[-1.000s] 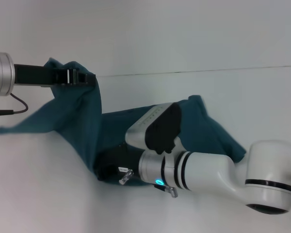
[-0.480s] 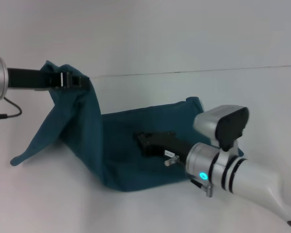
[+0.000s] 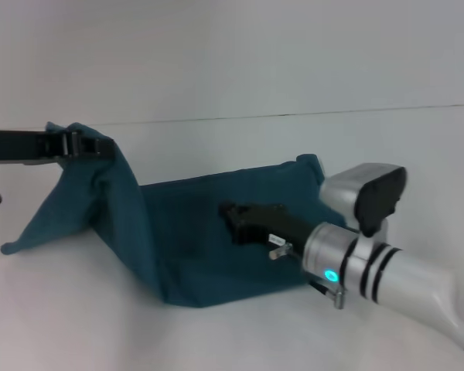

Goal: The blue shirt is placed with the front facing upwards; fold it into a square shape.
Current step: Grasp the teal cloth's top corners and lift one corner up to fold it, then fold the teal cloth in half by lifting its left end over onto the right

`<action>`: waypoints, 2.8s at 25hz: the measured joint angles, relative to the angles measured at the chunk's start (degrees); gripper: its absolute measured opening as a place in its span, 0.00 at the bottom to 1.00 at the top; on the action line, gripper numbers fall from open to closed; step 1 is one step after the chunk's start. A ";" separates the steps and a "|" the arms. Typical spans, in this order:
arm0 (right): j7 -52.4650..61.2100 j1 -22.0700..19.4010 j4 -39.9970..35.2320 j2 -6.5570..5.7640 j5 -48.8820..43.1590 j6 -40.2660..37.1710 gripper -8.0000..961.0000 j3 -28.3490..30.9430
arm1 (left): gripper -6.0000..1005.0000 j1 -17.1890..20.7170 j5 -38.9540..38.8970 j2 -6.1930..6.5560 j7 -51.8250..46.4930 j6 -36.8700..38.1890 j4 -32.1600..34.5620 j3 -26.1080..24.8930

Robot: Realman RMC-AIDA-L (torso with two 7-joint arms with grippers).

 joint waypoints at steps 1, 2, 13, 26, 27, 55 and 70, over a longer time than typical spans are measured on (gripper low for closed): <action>0.05 0.64 0.26 0.12 -0.86 0.48 0.04 -0.06 | 0.03 0.07 -0.02 -0.02 0.00 0.36 -0.56 -0.20; 0.14 1.40 0.73 0.23 -2.01 1.31 0.04 -0.08 | 0.03 0.08 -0.04 -0.02 -0.01 0.58 -1.03 -0.29; 0.07 9.98 6.80 1.01 -7.10 15.57 0.04 -0.02 | 0.03 -0.16 -2.18 0.07 -0.06 1.74 -4.59 -0.32; 0.27 14.66 11.05 1.23 -8.22 19.68 0.04 -0.35 | 0.03 -1.41 -2.79 0.57 0.44 1.74 -4.68 -0.11; 0.27 14.89 11.35 1.28 -8.65 19.76 0.04 -0.34 | 0.03 -1.55 -2.79 0.57 0.49 1.73 -4.68 -0.02; 8.92 -8.82 -14.65 -1.22 -11.50 -12.80 0.04 26.52 | 0.03 -3.81 -5.53 -2.22 1.19 2.90 -1.70 11.33; 9.01 -8.62 -15.45 -1.25 -11.68 -12.41 0.04 24.53 | 0.04 -7.47 -15.82 -2.78 5.01 -18.10 19.95 33.68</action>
